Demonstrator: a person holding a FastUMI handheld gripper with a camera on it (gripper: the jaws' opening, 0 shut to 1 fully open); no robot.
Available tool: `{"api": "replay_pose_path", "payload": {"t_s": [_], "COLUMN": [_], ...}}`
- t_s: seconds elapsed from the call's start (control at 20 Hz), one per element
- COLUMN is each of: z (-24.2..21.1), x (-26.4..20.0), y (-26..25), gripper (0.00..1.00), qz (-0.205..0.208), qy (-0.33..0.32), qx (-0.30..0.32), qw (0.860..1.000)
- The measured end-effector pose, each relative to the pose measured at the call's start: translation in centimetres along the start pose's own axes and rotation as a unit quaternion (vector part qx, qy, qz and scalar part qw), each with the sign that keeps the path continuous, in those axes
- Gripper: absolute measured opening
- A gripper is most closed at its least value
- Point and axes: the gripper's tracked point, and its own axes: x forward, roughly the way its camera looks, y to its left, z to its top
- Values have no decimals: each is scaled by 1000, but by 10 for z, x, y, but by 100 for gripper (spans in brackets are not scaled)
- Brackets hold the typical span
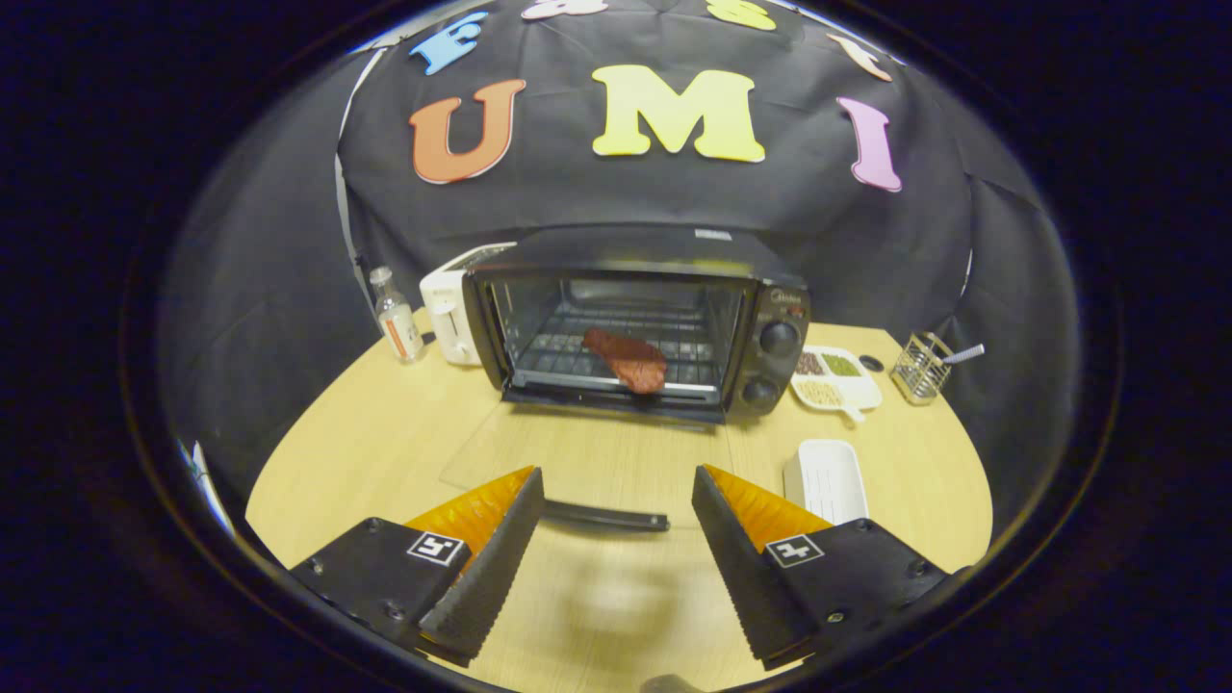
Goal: Open the toaster oven, put the food inside, and close the toaster oven door.
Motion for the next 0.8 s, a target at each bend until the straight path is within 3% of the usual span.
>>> {"api": "replay_pose_path", "payload": {"t_s": [0.35, 0.8], "z": [-68, -73], "x": [28, 79], "y": [16, 13], "gripper": [99, 99], "qz": [9, -6], "qy": [59, 83], "qx": [21, 10], "qw": [998, 997]}}
